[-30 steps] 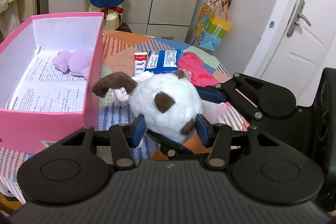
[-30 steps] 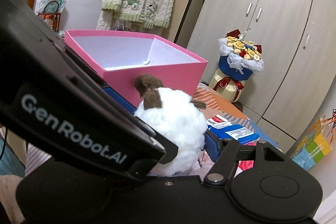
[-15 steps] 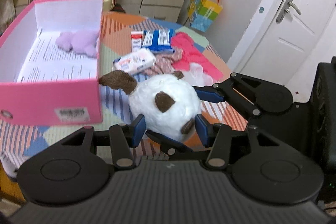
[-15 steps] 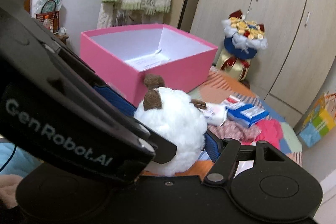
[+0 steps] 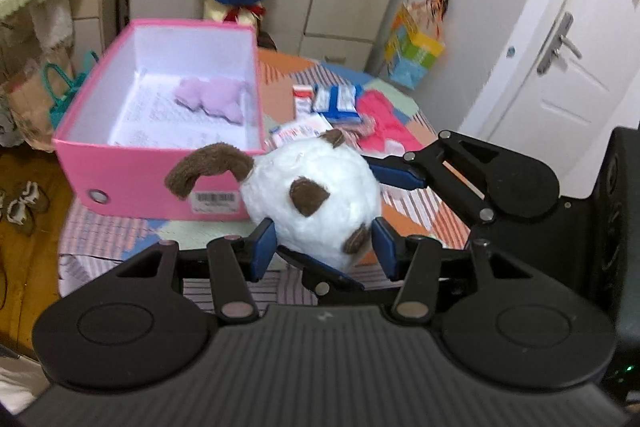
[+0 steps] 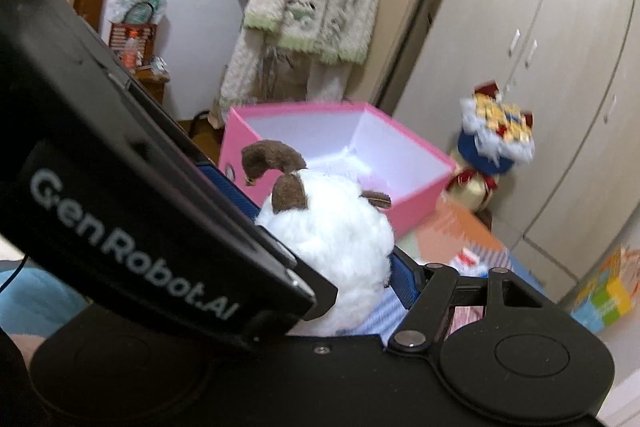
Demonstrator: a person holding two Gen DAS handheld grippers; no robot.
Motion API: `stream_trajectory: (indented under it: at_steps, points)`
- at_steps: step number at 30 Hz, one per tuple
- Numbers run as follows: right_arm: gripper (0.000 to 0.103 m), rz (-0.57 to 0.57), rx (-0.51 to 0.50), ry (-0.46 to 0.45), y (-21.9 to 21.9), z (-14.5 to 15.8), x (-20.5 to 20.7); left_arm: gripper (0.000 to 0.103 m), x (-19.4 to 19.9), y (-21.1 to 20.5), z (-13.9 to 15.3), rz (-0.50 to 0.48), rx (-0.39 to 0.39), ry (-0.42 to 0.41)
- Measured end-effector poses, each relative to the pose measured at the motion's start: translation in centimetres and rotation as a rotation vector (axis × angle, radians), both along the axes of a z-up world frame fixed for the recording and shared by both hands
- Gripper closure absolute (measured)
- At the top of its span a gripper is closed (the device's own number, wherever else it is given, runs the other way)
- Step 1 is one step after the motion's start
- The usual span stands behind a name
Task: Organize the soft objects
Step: 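Lift the white plush dog with the left gripper and carry it into the box, then open the left gripper to release the plush dog beside the lilac plush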
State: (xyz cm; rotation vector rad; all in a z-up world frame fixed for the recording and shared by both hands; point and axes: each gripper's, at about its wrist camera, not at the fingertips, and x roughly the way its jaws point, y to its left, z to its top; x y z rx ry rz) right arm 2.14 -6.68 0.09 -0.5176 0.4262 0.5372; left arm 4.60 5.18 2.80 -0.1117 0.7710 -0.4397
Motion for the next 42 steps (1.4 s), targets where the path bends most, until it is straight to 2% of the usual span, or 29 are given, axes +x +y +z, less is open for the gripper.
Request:
stream_trajectory:
  at_steps: [8,13,19,22,24,26,29,36,39,42]
  points:
    - [0.031,0.014,0.035,-0.047,2.0,2.9,3.2,0.053,2.0,3.1,2.9,0.052,-0.055,-0.057]
    - [0.031,-0.008,0.181,0.092,1.3,5.2,8.9,0.053,6.4,4.8,4.4,0.08,-0.107,-0.057]
    - [0.031,-0.028,0.311,0.198,1.0,5.4,16.6,0.053,12.5,5.5,5.0,0.109,-0.125,-0.07]
    - [0.031,-0.041,0.328,0.232,1.8,4.8,19.7,0.053,16.1,6.0,4.4,0.125,-0.122,-0.052]
    - [0.031,-0.085,0.344,0.277,2.6,3.6,22.2,0.052,18.7,6.1,3.8,0.119,-0.088,-0.037]
    - [0.031,-0.113,0.323,0.299,3.4,3.1,23.8,0.052,21.8,6.6,2.7,0.135,-0.099,0.013]
    - [0.031,-0.138,0.353,0.375,3.2,1.8,26.6,0.052,25.1,6.8,1.3,0.14,-0.094,0.057]
    - [0.031,-0.127,0.361,0.55,3.4,-0.9,32.0,0.052,28.8,7.7,-2.1,0.187,-0.12,0.126]
    - [0.031,-0.124,0.351,0.574,3.9,-1.7,33.1,0.052,29.7,8.3,-2.8,0.209,-0.128,0.142]
    - [0.03,-0.127,0.345,0.58,4.2,-2.4,34.0,0.052,31.0,8.8,-3.5,0.182,-0.123,0.14]
